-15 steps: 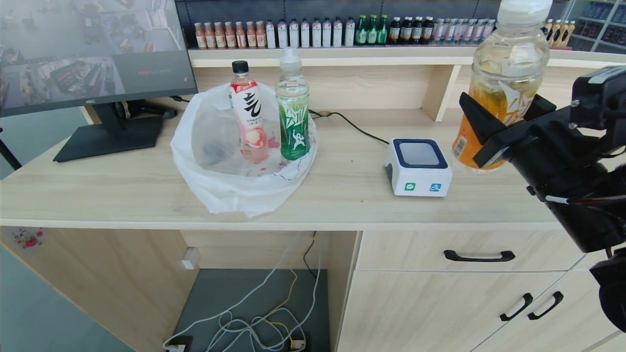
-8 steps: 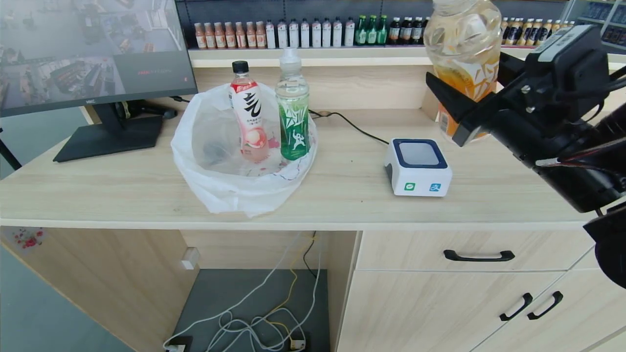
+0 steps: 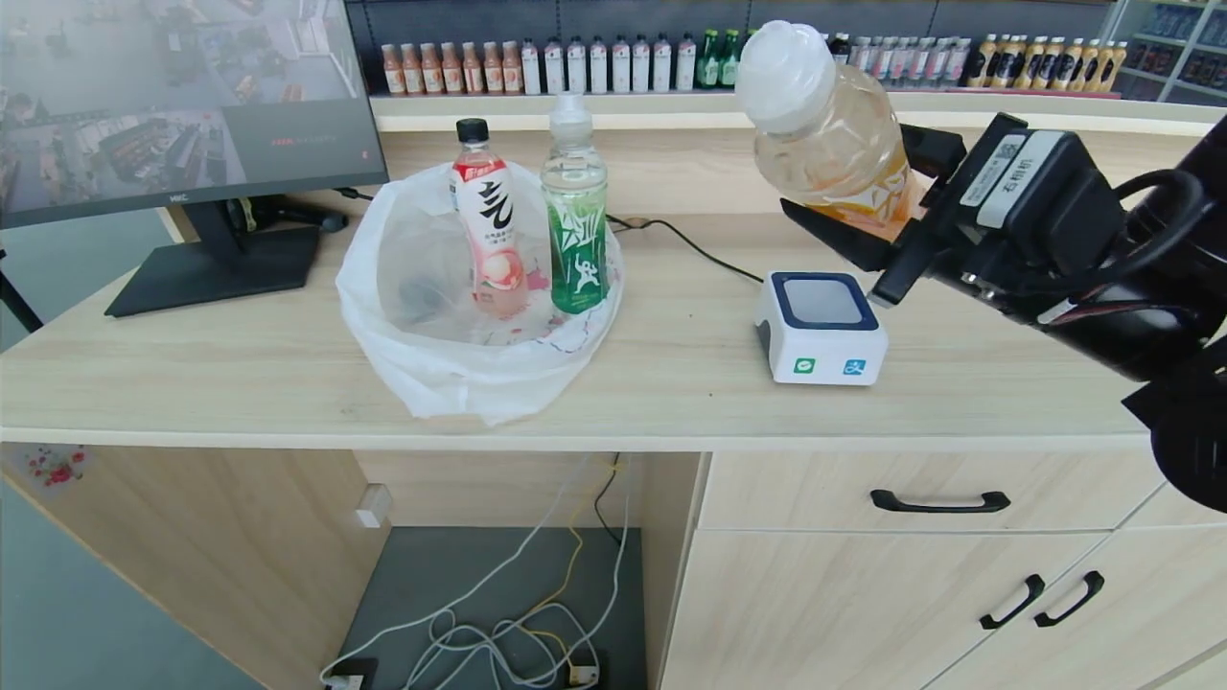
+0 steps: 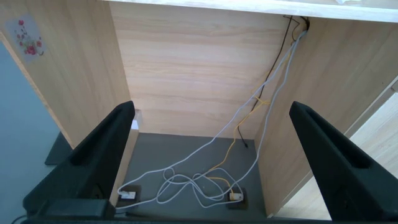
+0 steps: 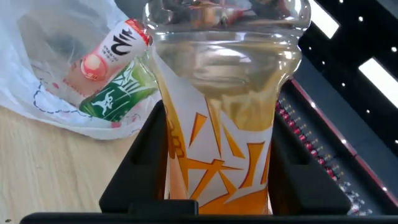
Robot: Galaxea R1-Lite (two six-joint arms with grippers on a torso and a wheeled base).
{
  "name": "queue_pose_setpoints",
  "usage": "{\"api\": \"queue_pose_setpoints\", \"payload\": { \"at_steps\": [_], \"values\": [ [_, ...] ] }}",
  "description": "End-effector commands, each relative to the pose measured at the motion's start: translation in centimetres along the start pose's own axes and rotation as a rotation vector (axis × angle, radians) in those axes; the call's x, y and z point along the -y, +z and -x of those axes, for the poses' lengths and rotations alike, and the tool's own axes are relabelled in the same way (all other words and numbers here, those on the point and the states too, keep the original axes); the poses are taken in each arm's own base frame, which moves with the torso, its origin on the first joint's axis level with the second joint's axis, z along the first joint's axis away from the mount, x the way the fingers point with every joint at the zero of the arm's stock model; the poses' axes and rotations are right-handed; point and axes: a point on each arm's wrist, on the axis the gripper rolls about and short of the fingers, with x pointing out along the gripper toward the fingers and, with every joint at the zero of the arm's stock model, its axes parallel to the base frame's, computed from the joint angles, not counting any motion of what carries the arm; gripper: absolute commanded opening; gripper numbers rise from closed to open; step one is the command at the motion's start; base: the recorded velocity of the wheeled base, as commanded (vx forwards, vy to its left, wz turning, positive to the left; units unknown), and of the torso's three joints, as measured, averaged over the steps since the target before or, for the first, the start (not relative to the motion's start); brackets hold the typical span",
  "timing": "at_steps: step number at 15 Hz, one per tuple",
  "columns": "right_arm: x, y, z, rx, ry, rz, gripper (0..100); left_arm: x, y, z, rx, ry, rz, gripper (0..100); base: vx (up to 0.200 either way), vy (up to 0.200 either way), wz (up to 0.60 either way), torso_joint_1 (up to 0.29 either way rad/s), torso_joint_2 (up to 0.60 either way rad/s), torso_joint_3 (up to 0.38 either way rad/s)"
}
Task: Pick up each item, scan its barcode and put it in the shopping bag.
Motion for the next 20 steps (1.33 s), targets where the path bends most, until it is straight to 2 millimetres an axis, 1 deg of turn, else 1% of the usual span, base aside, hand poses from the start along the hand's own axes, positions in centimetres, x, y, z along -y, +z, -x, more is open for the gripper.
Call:
{"api": "queue_pose_setpoints", "payload": {
  "at_steps": [1,3,4,8,10,11,13,17,20],
  "values": [
    [0.0,-2.4,0.6,-0.006,0.046,0.017,0,0.0,0.0,0.0,0.000,0.000,0.001,100,0.000,0.000,0.00,0.000,0.00,0.000],
    [0.5,-3.3,0.6,0.013,0.060,0.042,0,0.0,0.0,0.0,-0.001,-0.002,-0.024,100,0.000,0.000,0.00,0.000,0.00,0.000],
    [0.6,-3.4,0.6,0.012,0.059,0.049,0,0.0,0.0,0.0,-0.001,-0.002,-0.027,100,0.000,0.000,0.00,0.000,0.00,0.000],
    [-0.1,-4.1,0.4,0.039,0.097,0.073,0,0.0,0.0,0.0,-0.001,-0.002,-0.026,100,0.000,0.000,0.00,0.000,0.00,0.000],
    [-0.9,-4.6,0.5,0.037,0.121,0.078,0,0.0,0.0,0.0,-0.001,-0.002,-0.024,100,0.000,0.000,0.00,0.000,0.00,0.000],
    [-1.7,-5.2,0.6,0.033,0.140,0.078,0,0.0,0.0,0.0,-0.001,-0.002,-0.024,100,0.000,0.000,0.00,0.000,0.00,0.000],
    [-2.3,-5.7,0.5,0.039,0.134,0.084,0,0.0,0.0,0.0,-0.001,-0.002,-0.022,100,0.000,0.000,0.00,0.000,0.00,0.000],
    [-3.2,-6.5,0.2,0.048,0.151,0.076,0,0.0,0.0,0.0,-0.001,-0.002,-0.022,100,0.000,0.000,0.00,0.000,0.00,0.000],
    [-3.1,-6.7,0.0,0.050,0.145,0.079,0,0.0,0.0,0.0,-0.001,-0.002,-0.022,100,0.000,0.000,0.00,0.000,0.00,0.000]
  ]
}}
